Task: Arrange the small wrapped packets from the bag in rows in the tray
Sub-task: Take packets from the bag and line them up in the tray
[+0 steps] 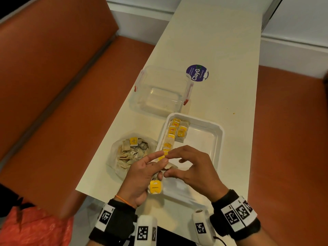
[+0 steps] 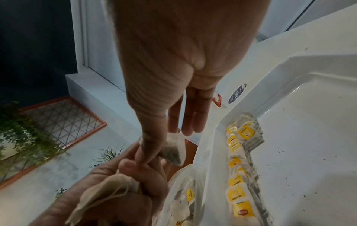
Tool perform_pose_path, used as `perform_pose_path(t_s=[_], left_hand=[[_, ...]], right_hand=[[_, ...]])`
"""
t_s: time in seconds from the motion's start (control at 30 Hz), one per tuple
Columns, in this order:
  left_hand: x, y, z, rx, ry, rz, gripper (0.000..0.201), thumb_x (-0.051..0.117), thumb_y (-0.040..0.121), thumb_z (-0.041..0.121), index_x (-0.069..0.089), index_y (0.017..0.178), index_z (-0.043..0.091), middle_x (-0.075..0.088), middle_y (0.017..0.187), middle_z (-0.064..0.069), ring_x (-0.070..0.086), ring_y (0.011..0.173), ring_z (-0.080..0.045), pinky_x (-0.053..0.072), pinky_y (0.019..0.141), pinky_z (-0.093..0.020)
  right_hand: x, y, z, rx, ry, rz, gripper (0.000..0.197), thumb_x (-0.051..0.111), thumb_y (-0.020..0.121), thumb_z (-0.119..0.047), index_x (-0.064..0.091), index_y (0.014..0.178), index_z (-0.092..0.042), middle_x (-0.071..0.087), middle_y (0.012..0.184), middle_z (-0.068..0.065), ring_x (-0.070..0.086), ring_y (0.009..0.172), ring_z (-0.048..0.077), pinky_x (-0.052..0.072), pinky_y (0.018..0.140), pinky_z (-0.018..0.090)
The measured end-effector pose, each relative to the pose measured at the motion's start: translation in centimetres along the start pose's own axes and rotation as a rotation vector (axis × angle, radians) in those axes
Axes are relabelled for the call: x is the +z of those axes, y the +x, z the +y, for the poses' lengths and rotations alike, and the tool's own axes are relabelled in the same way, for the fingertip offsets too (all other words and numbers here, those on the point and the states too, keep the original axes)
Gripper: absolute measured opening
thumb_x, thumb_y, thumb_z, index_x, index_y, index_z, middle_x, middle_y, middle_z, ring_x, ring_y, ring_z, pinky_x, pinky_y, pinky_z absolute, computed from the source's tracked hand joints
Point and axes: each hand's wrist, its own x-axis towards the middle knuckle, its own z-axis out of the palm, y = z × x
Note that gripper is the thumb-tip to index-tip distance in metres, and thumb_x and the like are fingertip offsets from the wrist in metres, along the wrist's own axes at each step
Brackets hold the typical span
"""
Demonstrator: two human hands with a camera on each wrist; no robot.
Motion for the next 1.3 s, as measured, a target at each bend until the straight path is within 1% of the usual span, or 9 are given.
perform_pose_path(t_s=[0.17, 0.33, 0.53, 0.63, 0.73, 0.8, 0.97, 1.17, 1.3], left_hand=[[0.0, -0.1, 0.3, -0.006, 0.014, -0.030, 0.056, 0.085, 0.073, 0.024, 0.072, 0.127, 0.012, 0.069, 0.092, -0.019, 0.055, 0.053, -0.014, 0.050, 0.050, -0.021], [-0.1, -0.3, 0.8, -0.003, 0.023, -0.055, 0.061, 0.083, 0.072, 0.035, 0.072, 0.127, 0.013, 0.069, 0.081, -0.012, 0.053, 0.054, -0.014, 0.048, 0.048, -0.020], [0.0, -0.3, 0.1, -0.024, 0.119, -0.092, 0.046, 0.085, 0.076, 0.027, 0.077, 0.120, 0.017, 0.065, 0.085, -0.011, 0.052, 0.058, -0.016, 0.048, 0.052, -0.023], [0.7, 0.0, -0.6, -0.020, 0.163, -0.070, 0.042, 0.087, 0.072, 0.033, 0.081, 0.108, 0.010, 0.065, 0.085, -0.010, 0.053, 0.060, -0.015, 0.048, 0.054, -0.023], [1.4, 0.2, -0.8, -0.024, 0.082, -0.070, 0.048, 0.087, 0.071, 0.031, 0.078, 0.113, 0.009, 0.069, 0.087, -0.008, 0.053, 0.059, -0.013, 0.048, 0.053, -0.021], [1.7, 0.3, -0.9, -0.028, 0.025, -0.088, 0.048, 0.086, 0.074, 0.026, 0.076, 0.119, 0.011, 0.074, 0.093, -0.006, 0.052, 0.059, -0.013, 0.050, 0.053, -0.021], [2.1, 0.8, -1.2, -0.008, 0.091, -0.085, 0.039, 0.085, 0.079, 0.026, 0.079, 0.113, 0.007, 0.074, 0.094, -0.010, 0.051, 0.057, -0.012, 0.048, 0.054, -0.021], [2.1, 1.4, -1.3, 0.019, 0.165, -0.032, 0.050, 0.090, 0.071, 0.035, 0.078, 0.113, 0.010, 0.073, 0.089, -0.009, 0.052, 0.059, -0.015, 0.048, 0.056, -0.024], [2.0, 1.9, -1.4, 0.041, 0.240, 0.000, 0.043, 0.090, 0.075, 0.030, 0.078, 0.113, 0.012, 0.074, 0.093, -0.015, 0.056, 0.061, -0.014, 0.050, 0.058, -0.025]], right_hand=[[-0.1, 0.0, 0.3, 0.149, 0.113, -0.072, 0.028, 0.093, 0.075, -0.031, 0.083, 0.100, -0.025, 0.077, 0.099, -0.014, 0.072, 0.099, 0.014, 0.059, 0.082, 0.034], [-0.4, -0.1, 0.5, 0.246, 0.193, -0.087, 0.016, 0.087, 0.083, -0.028, 0.083, 0.096, -0.021, 0.078, 0.097, -0.011, 0.073, 0.097, 0.010, 0.059, 0.084, 0.028], [-0.4, -0.3, 0.6, 0.473, 0.596, 0.013, 0.020, 0.075, 0.089, -0.032, 0.079, 0.097, -0.014, 0.077, 0.103, 0.006, 0.069, 0.095, 0.016, 0.055, 0.083, 0.033], [-0.6, -0.3, 0.8, 0.553, 0.703, -0.010, 0.027, 0.072, 0.092, -0.031, 0.076, 0.101, -0.007, 0.075, 0.101, 0.008, 0.067, 0.095, 0.017, 0.052, 0.084, 0.034], [-0.8, -0.1, 1.0, 0.603, 0.752, -0.027, 0.029, 0.073, 0.090, -0.032, 0.076, 0.102, -0.005, 0.072, 0.100, 0.007, 0.064, 0.092, 0.016, 0.050, 0.080, 0.032], [-0.9, -0.1, 1.2, 0.617, 0.751, -0.032, 0.026, 0.073, 0.089, -0.032, 0.076, 0.100, -0.008, 0.071, 0.096, 0.006, 0.061, 0.088, 0.016, 0.048, 0.076, 0.030], [-1.4, 0.0, 1.7, 0.625, 0.742, -0.029, 0.025, 0.074, 0.091, -0.032, 0.078, 0.100, -0.010, 0.070, 0.094, 0.007, 0.058, 0.085, 0.019, 0.048, 0.075, 0.031], [-2.3, 0.2, 1.9, 0.564, 0.636, -0.100, 0.037, 0.082, 0.084, -0.029, 0.075, 0.118, -0.014, 0.078, 0.107, 0.009, 0.073, 0.095, 0.023, 0.057, 0.079, 0.036], [-2.0, 0.7, 2.2, 0.546, 0.535, -0.080, 0.027, 0.083, 0.086, -0.029, 0.079, 0.107, -0.014, 0.079, 0.100, 0.007, 0.075, 0.090, 0.023, 0.060, 0.076, 0.035]])
